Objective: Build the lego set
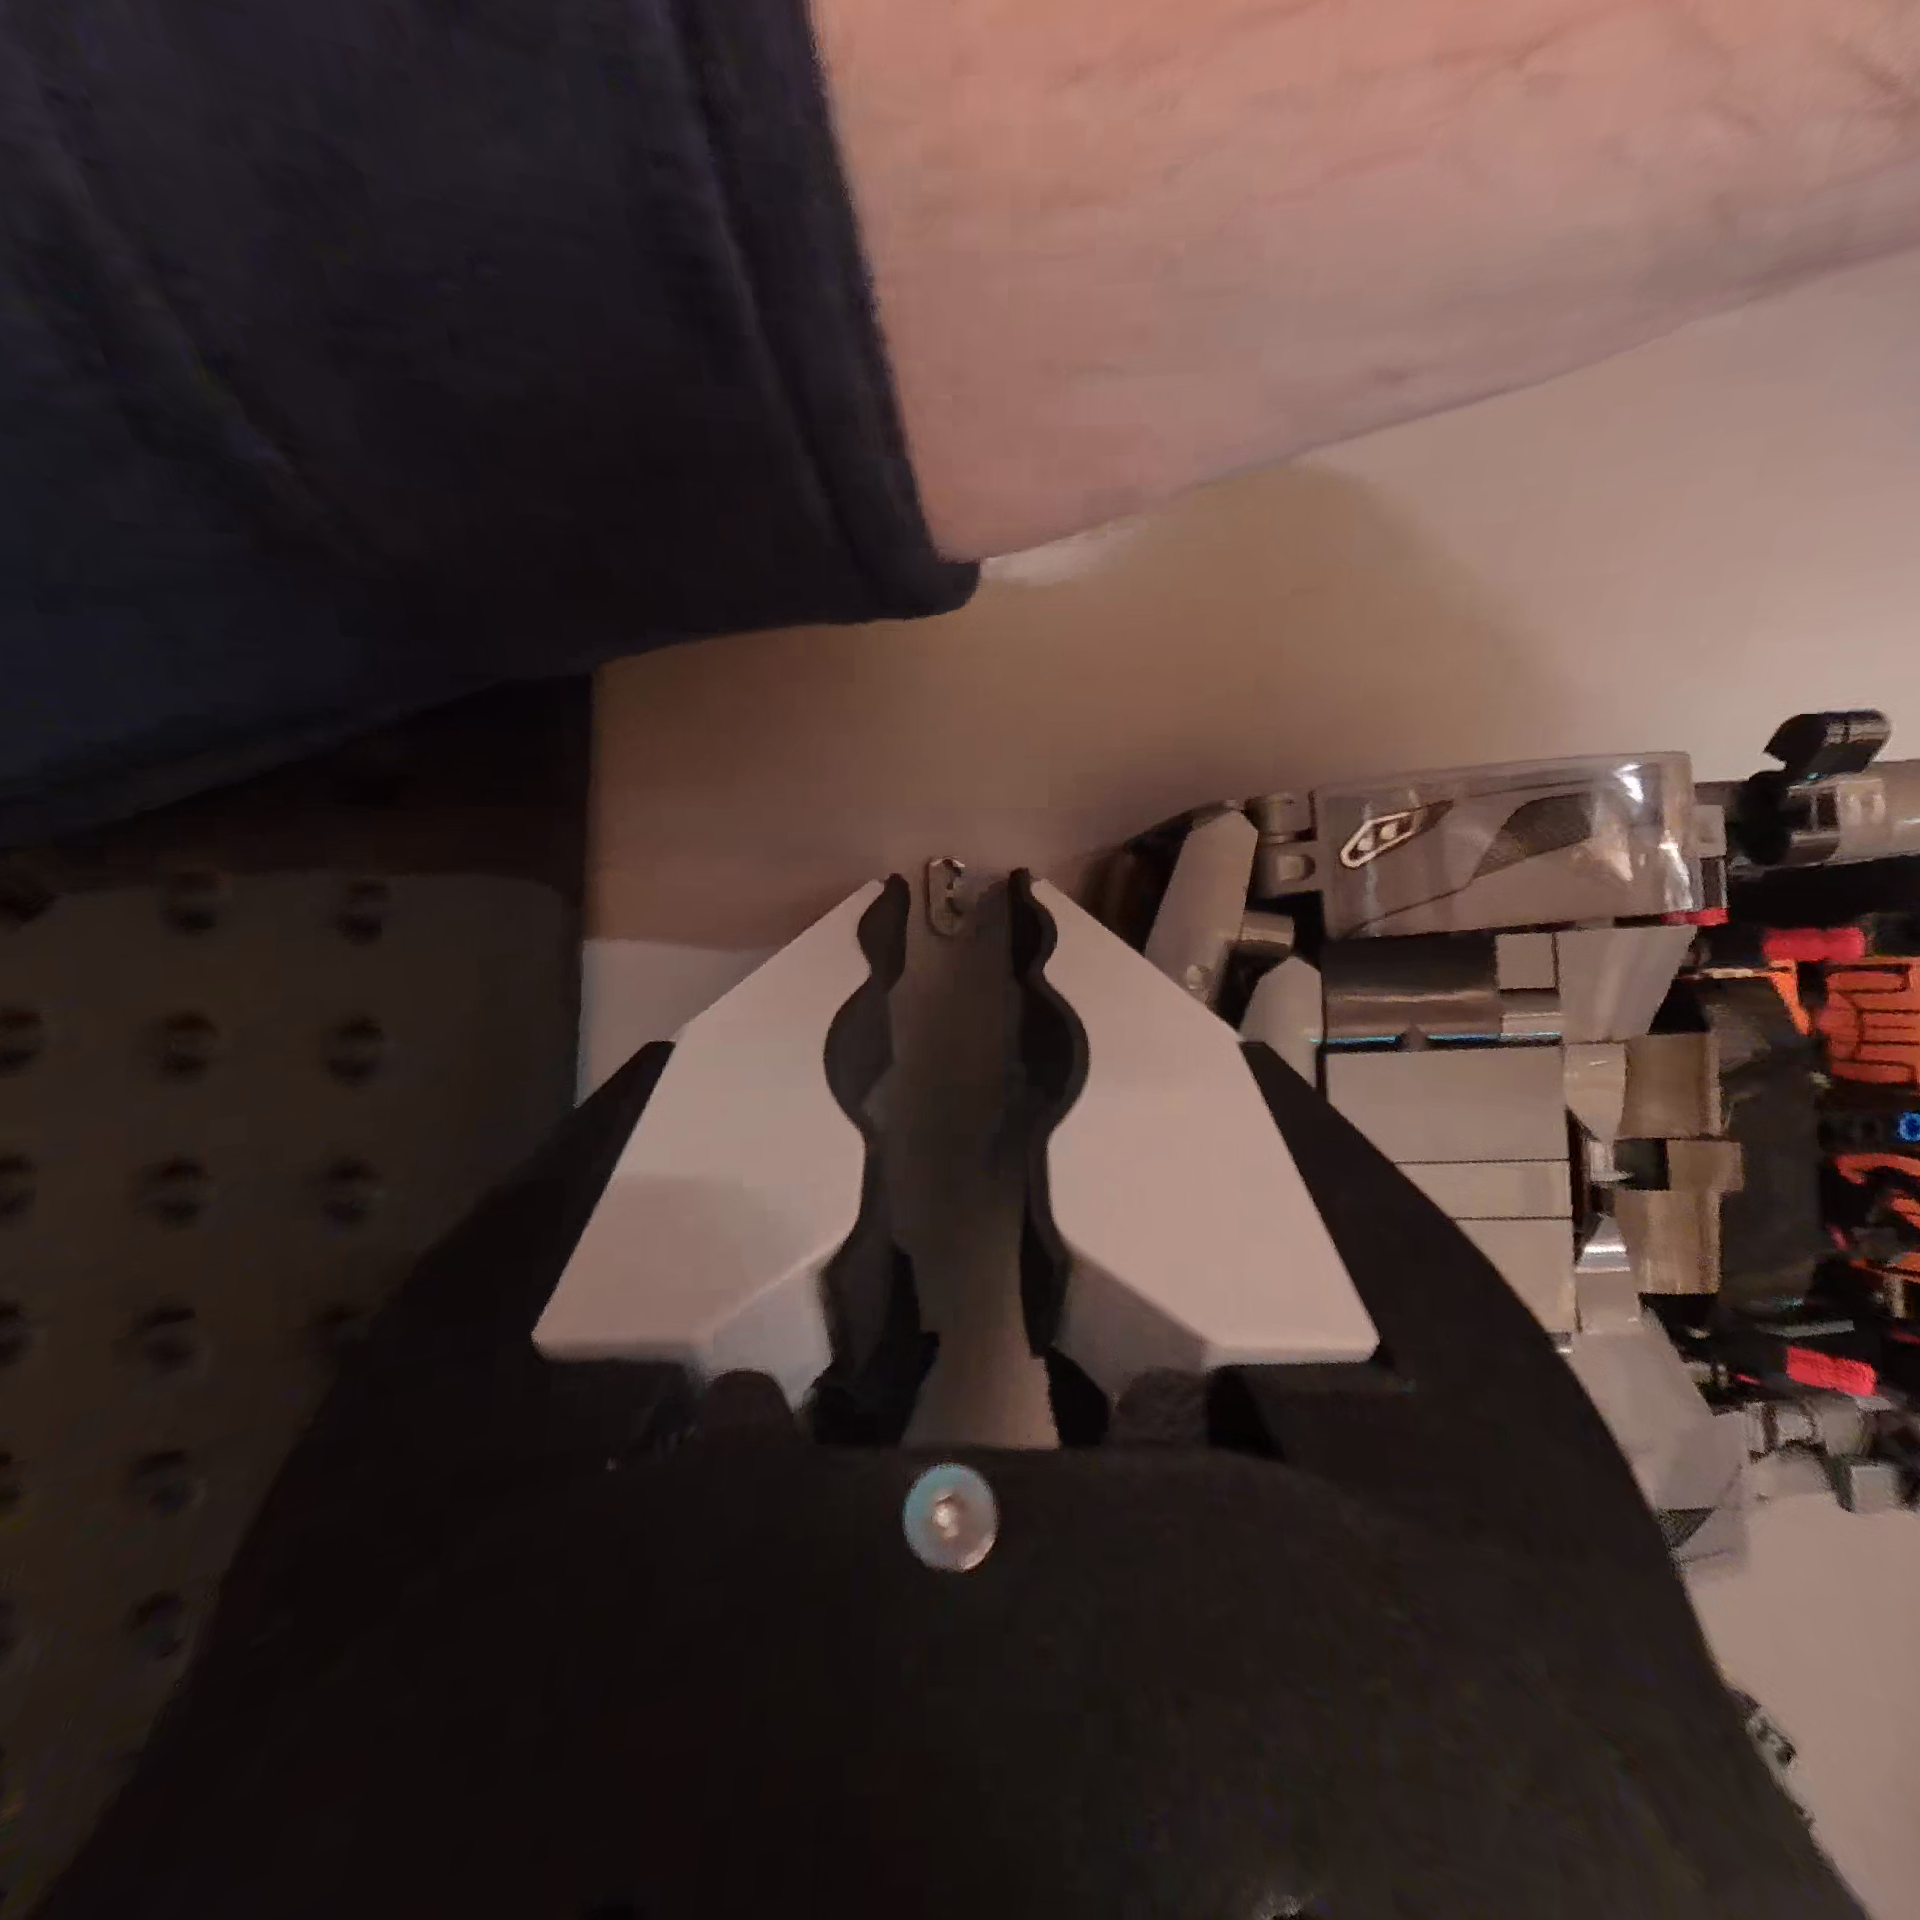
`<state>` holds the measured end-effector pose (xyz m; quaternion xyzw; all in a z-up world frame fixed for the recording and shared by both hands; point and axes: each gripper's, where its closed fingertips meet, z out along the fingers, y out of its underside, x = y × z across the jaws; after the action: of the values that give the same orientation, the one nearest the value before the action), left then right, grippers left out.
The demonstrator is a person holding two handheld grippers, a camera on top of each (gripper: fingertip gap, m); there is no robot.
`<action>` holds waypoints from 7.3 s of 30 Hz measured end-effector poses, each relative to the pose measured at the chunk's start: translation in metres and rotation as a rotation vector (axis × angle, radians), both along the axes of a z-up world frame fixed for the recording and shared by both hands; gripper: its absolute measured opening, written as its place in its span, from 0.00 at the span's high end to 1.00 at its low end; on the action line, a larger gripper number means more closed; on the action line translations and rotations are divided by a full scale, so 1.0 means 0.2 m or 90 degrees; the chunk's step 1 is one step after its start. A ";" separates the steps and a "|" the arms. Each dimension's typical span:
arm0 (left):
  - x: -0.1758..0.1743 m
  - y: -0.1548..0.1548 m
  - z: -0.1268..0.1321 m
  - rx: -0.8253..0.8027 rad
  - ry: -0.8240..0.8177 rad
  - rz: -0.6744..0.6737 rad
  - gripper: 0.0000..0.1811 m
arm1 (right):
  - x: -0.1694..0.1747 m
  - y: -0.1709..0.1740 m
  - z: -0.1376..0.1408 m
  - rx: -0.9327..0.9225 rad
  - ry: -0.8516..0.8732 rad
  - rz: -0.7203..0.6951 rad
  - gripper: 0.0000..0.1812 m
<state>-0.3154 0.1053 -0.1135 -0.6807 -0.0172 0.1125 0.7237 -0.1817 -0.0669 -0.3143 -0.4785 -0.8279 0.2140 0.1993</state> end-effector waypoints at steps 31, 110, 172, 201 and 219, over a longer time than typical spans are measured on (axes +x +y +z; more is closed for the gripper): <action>0.14 0.09 -0.07 -0.054 0.036 -0.050 0.87 | 0.45 0.43 0.33 -0.121 0.083 -0.033 0.98; 1.49 0.15 -0.34 -0.156 0.523 -0.410 1.00 | 0.83 1.03 0.67 -0.563 0.311 -0.174 0.92; 1.31 0.24 -0.42 -0.227 0.425 -0.370 1.00 | 1.53 1.37 -0.03 -0.053 -0.096 -0.252 0.98; 1.72 0.07 -0.55 -0.224 0.529 -0.570 0.87 | 1.10 0.96 0.27 -0.159 0.129 -0.035 0.99; 1.79 0.03 -0.68 -0.270 0.650 -0.581 0.98 | 1.08 0.86 0.34 -0.290 0.148 0.005 0.99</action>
<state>0.0419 0.1104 -0.2486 -0.6083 0.6321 0.1039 0.4686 0.0346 0.1053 -0.2469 -0.4801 -0.7315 0.4496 0.1794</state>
